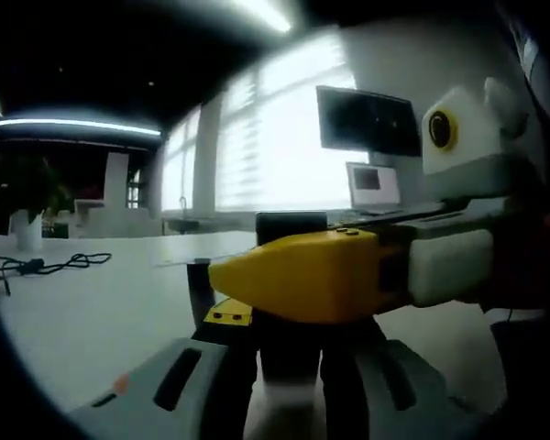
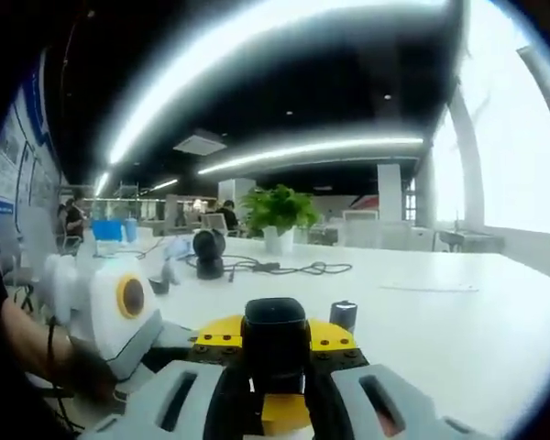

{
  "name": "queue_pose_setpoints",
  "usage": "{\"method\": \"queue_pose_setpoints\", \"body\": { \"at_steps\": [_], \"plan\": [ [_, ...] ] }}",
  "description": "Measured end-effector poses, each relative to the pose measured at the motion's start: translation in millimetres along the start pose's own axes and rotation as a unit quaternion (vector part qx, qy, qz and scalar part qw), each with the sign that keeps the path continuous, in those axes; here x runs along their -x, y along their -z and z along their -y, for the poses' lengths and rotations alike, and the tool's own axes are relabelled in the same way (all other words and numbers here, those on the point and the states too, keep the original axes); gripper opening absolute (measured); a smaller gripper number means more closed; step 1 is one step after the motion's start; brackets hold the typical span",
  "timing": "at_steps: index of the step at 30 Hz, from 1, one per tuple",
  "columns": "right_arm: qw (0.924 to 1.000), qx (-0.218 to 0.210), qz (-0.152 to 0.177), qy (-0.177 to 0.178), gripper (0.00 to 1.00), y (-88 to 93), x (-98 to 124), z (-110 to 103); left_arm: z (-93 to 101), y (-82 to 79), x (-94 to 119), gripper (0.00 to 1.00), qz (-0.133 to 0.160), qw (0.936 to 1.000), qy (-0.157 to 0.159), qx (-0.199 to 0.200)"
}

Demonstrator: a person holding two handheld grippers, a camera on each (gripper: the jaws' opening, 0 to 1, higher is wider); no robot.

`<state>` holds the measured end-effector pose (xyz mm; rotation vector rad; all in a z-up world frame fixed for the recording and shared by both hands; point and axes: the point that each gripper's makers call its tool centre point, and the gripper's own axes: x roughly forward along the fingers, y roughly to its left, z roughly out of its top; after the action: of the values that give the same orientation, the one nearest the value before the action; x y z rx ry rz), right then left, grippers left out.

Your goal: Pick up cosmetic bottle twist off cap place on table pick up cap screw tight cap place on table

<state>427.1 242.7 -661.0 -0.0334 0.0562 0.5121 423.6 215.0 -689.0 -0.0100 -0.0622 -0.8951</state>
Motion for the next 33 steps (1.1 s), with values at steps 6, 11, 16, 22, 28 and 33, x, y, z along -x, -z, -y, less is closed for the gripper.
{"method": "queue_pose_setpoints", "body": {
  "at_steps": [6,11,16,22,28,33],
  "plan": [
    [0.9973,-0.011,0.008,-0.073,0.32,-5.2,4,-15,6.0,-0.9,2,0.16,0.0,1.0,0.009,-0.001],
    [0.995,-0.01,0.014,-0.099,0.32,-8.8,16,-8,12.6,-0.3,0,0.16,0.0,0.9996,0.029,0.006],
    [0.991,-0.001,0.016,-0.133,0.34,-14.5,31,1,11.9,-0.1,0,0.16,0.0,0.9994,0.032,0.011],
    [0.9813,-0.018,0.024,-0.19,0.33,-19.8,46,8,28.2,-1.0,1,0.16,-0.001,0.9974,0.071,0.016],
    [0.9634,-0.025,0.033,-0.265,0.32,-29.4,70,9,53.5,-1.9,5,0.16,-0.001,0.9916,0.128,0.02],
    [0.9539,0.003,0.025,-0.299,0.32,-31.2,83,7,68.9,-2.5,9,0.16,-0.002,0.9855,0.168,0.023]
  ]
}}
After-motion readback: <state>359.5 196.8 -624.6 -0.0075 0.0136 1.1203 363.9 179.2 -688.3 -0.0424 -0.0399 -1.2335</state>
